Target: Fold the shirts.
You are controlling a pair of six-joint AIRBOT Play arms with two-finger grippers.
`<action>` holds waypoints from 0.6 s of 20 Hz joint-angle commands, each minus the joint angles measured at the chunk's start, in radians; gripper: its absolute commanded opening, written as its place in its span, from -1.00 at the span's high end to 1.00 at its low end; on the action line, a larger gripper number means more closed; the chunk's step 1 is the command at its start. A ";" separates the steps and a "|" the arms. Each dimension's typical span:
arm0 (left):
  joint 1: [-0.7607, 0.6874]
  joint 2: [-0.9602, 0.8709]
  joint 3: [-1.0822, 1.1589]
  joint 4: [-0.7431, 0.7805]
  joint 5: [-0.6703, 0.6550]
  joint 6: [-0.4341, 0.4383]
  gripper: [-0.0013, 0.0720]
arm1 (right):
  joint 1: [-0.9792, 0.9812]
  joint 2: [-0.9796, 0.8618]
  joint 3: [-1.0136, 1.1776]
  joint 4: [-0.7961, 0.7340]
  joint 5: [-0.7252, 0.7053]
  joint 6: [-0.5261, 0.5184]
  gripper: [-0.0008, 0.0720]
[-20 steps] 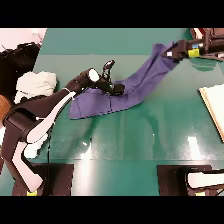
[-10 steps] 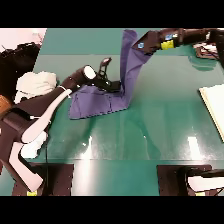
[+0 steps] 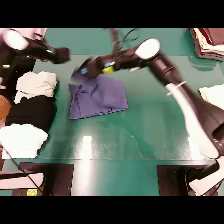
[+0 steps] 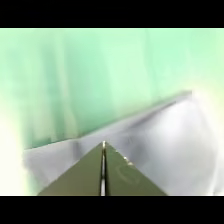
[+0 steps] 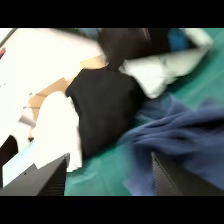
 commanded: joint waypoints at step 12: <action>0.116 0.133 -0.001 0.018 -0.092 0.005 0.90 | -0.427 0.002 -0.177 -0.439 0.394 0.208 -0.27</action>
